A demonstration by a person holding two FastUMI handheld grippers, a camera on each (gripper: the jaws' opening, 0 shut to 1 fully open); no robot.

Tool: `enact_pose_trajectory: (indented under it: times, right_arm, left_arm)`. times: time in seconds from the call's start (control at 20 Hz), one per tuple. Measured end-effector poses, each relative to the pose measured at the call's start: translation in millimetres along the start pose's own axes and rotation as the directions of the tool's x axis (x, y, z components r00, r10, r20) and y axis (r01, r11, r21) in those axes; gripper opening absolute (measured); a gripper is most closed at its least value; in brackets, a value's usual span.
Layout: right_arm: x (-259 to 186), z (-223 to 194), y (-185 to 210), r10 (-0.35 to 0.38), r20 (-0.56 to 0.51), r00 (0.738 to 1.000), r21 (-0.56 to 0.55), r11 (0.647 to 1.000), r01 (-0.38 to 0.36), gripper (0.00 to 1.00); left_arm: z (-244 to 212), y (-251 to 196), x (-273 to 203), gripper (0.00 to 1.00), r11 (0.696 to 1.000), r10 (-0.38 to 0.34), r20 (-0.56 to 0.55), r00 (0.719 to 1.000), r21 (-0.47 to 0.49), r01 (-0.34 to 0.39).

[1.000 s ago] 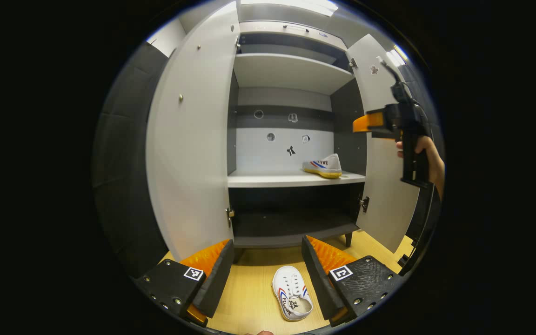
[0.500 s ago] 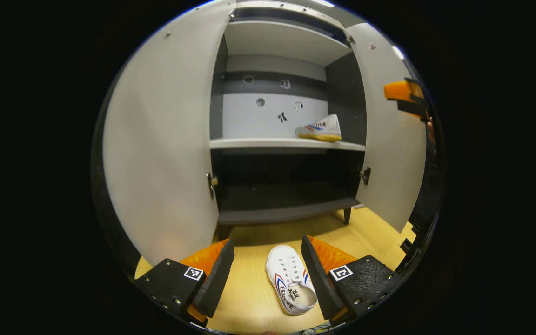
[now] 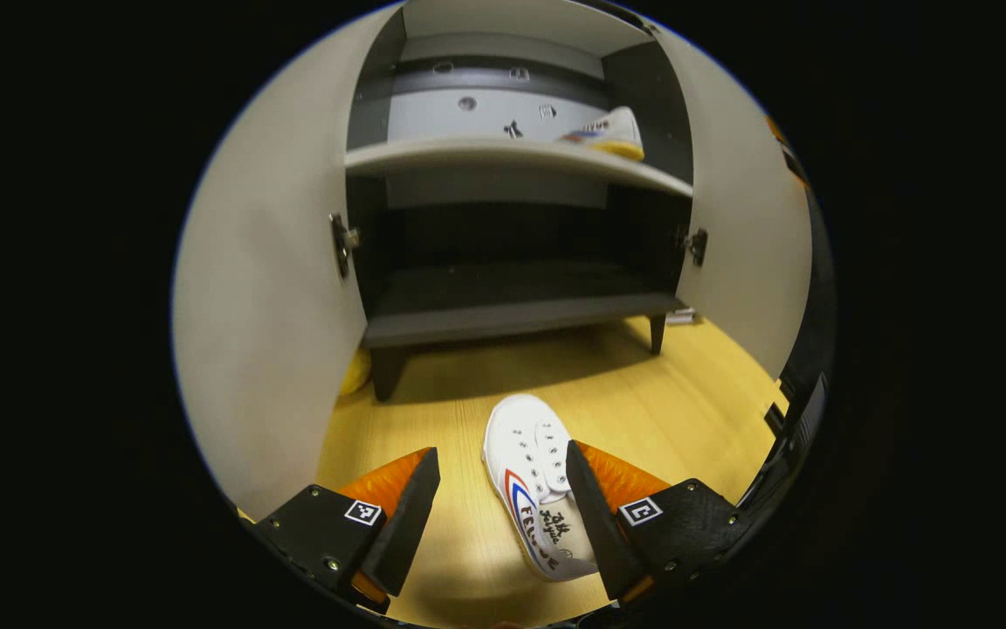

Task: Grab one shoe with the right hand and put it into the shoe cabinet, grab the other shoe with the left hand and put it into the shoe cabinet; then close the right door with the right hand and the left door with the left hand.

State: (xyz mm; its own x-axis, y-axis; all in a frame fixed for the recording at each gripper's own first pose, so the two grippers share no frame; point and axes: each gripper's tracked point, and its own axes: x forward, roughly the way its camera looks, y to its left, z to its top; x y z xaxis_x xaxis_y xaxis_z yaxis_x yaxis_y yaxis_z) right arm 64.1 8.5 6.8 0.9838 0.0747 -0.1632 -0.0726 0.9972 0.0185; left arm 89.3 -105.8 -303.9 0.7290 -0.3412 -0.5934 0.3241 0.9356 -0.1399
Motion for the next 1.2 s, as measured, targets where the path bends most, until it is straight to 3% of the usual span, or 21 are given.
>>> enact_pose_trajectory:
  times: [0.3, 0.6, 0.85, 0.95, 1.0, 1.1, 1.2]
  right_arm:
    - [-11.4, -13.9, -4.3, -0.006, -0.037, 0.999, 0.019, 1.000, 0.007, 0.98]
    - [-12.8, -25.3, -6.6, -0.004, -0.067, 0.998, 0.020, 1.000, 0.005, 0.98]
    - [-8.1, -26.8, -5.0, 0.012, -0.069, 0.998, 0.031, 0.999, -0.010, 0.98]
    - [-6.6, -27.8, -4.1, 0.019, -0.071, 0.997, 0.039, 0.999, -0.016, 0.98]
    - [-6.3, -28.7, -3.3, 0.022, -0.073, 0.997, 0.040, 0.999, -0.019, 0.98]
    - [-5.5, -30.8, -4.1, 0.026, -0.081, 0.996, 0.043, 0.999, -0.023, 0.98]
    - [-7.2, -31.1, -5.5, 0.028, -0.083, 0.996, 0.047, 0.999, -0.024, 0.98]
  left_arm:
    - [-42.6, -7.1, 27.5, 0.80, 0.999, -0.021, -0.141, 0.990, -0.046, 0.014]
    - [-59.8, -2.9, 42.8, 0.80, 1.000, 0.016, -0.207, 0.978, -0.020, -0.020]
    - [-61.6, -4.8, 47.6, 0.80, 0.999, -0.017, -0.222, 0.975, -0.051, 0.006]
    - [-69.3, -8.6, 45.2, 0.75, 0.996, -0.042, -0.257, 0.965, -0.083, 0.022]
    - [-69.1, -8.0, 45.7, 0.67, 0.996, -0.041, -0.252, 0.967, -0.086, 0.020]
    - [-67.8, -18.4, 42.7, 0.66, 0.994, -0.073, -0.239, 0.968, -0.099, 0.050]
    - [-66.1, -20.5, 41.5, 0.44, 0.997, -0.053, -0.237, 0.970, -0.058, 0.040]
